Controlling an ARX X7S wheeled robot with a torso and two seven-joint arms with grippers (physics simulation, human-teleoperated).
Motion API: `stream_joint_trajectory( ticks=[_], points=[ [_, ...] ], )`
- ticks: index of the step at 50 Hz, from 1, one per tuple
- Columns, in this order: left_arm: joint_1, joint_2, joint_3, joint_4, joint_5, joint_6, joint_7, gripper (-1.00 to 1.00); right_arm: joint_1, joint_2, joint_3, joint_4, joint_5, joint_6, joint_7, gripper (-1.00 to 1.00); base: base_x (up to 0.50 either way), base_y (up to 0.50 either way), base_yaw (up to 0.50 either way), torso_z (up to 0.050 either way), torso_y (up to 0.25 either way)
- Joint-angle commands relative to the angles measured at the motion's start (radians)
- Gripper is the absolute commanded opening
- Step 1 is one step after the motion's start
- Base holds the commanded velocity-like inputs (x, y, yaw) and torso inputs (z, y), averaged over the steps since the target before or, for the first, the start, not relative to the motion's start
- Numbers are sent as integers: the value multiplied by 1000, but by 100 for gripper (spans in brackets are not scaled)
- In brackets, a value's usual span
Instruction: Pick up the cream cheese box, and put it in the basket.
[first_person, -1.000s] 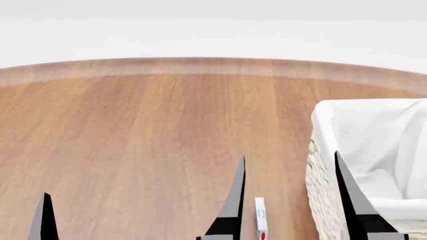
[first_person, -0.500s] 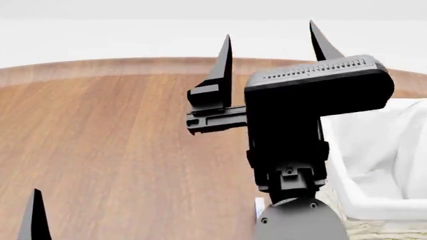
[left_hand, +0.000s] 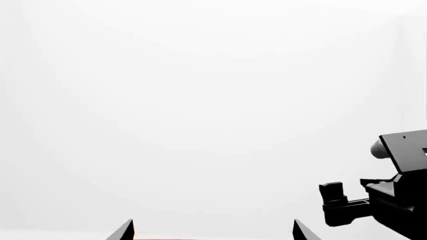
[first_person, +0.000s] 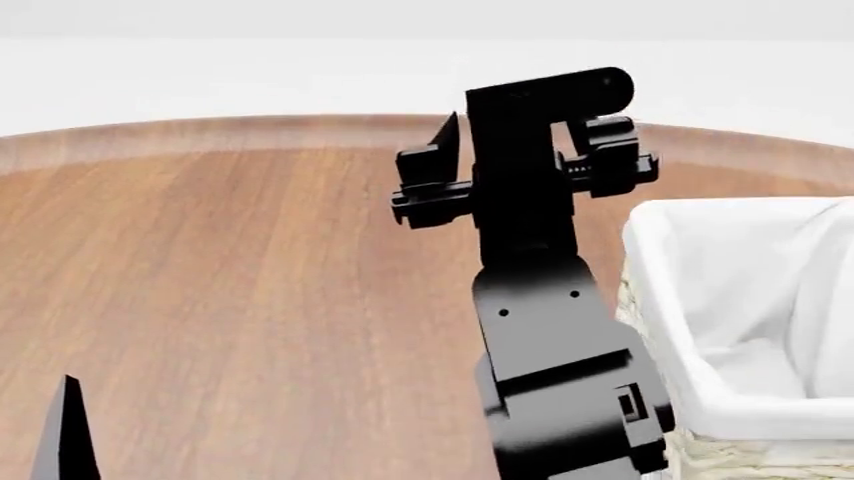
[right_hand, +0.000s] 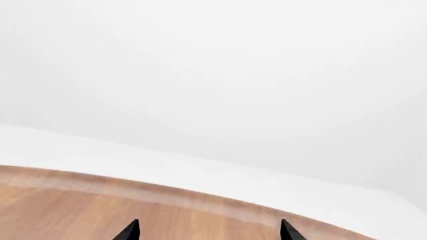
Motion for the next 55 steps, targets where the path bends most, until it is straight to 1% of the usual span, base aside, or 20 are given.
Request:
stream_joint_trajectory(
  ticks=[1,11,16,22,28,43,55],
  points=[
    [-5,-3,8,4,-4,-4,-7,100,69,-55,-37,369,26,-175,-3,100,0,0,0,0,0],
    [-3,-6,11,-3,-1,8,-10,100,99,-61,-136,569,124,-288,15,100,0,0,0,0,0],
    [-5,-7,9,-13,1,13,-14,100,123,-63,-263,729,252,-396,25,100,0,0,0,0,0],
    [-5,-7,9,-14,9,10,-24,100,136,-63,-389,816,384,-454,30,100,0,0,0,0,0],
    [-11,-3,13,-21,25,-16,-44,100,133,-62,-455,852,452,-487,35,100,0,0,0,0,0],
    [-11,-5,21,-39,12,-21,-49,100,67,-62,-525,892,498,-544,42,100,0,0,0,0,0],
    [-12,-9,23,-43,-1,-17,-50,100,16,-63,-493,894,451,-537,40,100,0,0,0,0,0]
  ],
)
